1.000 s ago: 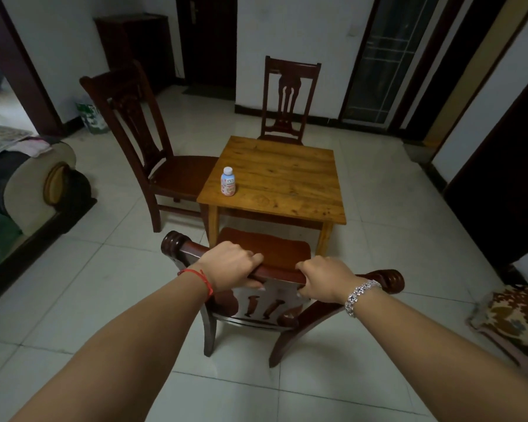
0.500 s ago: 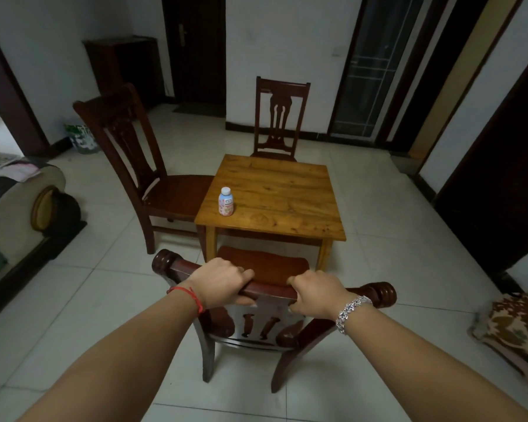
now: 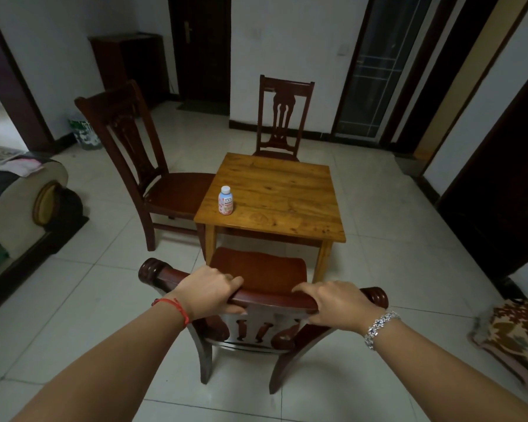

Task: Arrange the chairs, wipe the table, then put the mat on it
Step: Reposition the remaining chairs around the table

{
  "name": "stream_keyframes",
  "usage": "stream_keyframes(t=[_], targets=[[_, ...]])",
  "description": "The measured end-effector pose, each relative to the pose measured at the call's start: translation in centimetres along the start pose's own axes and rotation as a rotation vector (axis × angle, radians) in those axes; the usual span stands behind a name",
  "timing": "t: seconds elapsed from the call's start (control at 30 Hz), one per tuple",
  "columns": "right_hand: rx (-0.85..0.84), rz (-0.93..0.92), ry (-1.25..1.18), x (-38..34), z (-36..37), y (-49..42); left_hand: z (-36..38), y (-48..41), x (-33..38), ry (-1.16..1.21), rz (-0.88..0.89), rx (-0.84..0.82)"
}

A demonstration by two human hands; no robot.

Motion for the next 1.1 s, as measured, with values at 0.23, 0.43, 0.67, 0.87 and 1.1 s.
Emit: stream_keyframes(t=[0.23,0.43,0.67,0.87,1.1], targets=[[0.034,-0.013,0.033,-0.1,0.3,0.5,0.0,0.4,0.1,0.061,-0.129,-0.027],[0.024,-0.025,0.037,0.2,0.9,0.7,0.2,0.7,-0.1,0.173,-0.271,-0.004],[0.035,-0.004,-0.002,0.2,1.1,0.8,-0.2,1.7,-1.6,0.136,-0.295,0.031],[0.1,-0.011,0.021,0.7,0.6,1.5,0.4,1.7,-1.9,0.113,-0.254,0.056],[-0.009,0.069,0.1,1.2,1.4,1.2,0.3,1.5,-1.7,0.06,-0.198,0.057]])
Point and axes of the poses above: each hand's wrist, its own y-axis away from the middle knuckle, its own z-axis out of the palm, x = y × z, the point moved 10 cm from there along -y, towards the middle knuckle, and after that the axes turned 3 degrees about y, right-handed, at the moved point
